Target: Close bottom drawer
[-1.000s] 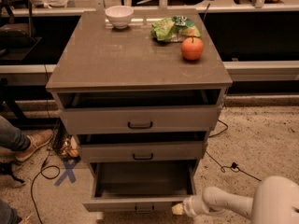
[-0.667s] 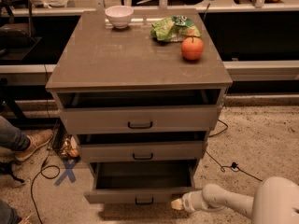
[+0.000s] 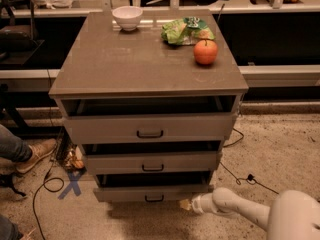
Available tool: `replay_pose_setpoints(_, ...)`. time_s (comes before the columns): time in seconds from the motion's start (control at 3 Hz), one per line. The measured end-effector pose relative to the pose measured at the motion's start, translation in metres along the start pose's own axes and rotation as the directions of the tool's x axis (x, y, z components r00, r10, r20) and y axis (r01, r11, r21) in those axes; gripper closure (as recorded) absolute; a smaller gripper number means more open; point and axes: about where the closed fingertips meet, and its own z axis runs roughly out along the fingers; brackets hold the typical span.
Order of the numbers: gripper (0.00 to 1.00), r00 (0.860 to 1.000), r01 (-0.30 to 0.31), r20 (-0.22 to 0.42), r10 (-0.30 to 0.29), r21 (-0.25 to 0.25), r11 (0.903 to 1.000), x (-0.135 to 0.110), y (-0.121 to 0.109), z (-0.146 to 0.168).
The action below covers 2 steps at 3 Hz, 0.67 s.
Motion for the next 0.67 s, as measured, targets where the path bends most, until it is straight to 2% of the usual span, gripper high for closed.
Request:
replay_pose_setpoints(0.33, 1.00, 0.999, 0.037, 0.036, -0.036, -0.016, 0.9992, -0.034, 0.006, 0.012)
replay_pose_setpoints(0.67, 1.00, 0.991, 0.098, 0.094, -0.094, -0.045, 0.9941, -0.085, 0.016, 0.030)
